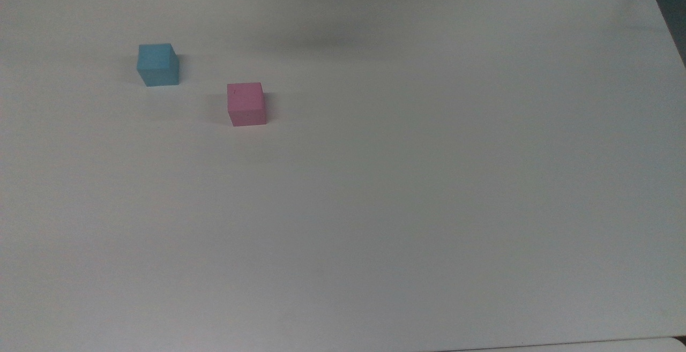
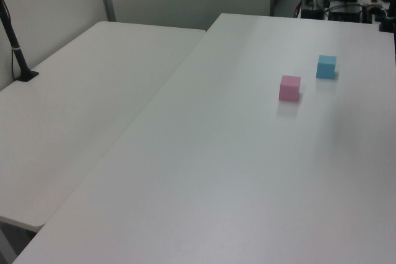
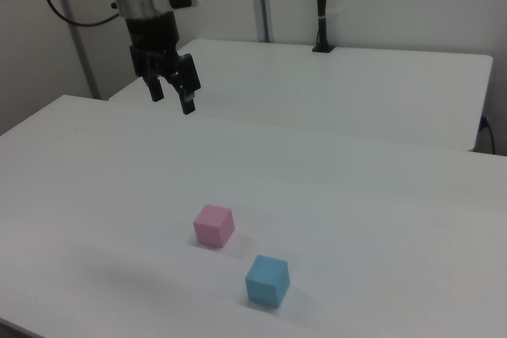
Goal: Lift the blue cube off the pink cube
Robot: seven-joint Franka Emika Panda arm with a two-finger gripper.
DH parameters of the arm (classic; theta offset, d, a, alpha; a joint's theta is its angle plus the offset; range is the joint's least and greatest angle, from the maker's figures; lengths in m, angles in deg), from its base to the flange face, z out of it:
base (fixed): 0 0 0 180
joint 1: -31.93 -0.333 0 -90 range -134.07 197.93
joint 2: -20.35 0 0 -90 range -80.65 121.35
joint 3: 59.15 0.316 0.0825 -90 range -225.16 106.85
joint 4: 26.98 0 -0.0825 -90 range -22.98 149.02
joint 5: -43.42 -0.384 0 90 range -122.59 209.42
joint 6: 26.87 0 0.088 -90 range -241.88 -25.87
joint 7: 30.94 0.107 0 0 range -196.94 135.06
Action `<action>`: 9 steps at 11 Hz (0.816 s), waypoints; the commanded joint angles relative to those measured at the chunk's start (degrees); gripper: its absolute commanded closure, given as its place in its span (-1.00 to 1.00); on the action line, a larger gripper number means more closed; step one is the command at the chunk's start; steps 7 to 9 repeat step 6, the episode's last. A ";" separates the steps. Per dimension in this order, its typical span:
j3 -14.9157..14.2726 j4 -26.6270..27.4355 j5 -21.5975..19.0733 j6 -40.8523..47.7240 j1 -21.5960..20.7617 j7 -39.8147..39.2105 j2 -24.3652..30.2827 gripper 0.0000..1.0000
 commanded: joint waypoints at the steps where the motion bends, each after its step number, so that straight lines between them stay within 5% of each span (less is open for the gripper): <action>1: 0.65 -0.24 -0.19 -4.53 0.69 -4.22 -0.49 -1.00; 9: 0.65 -0.24 -0.18 -4.63 0.78 -8.71 -0.58 -1.00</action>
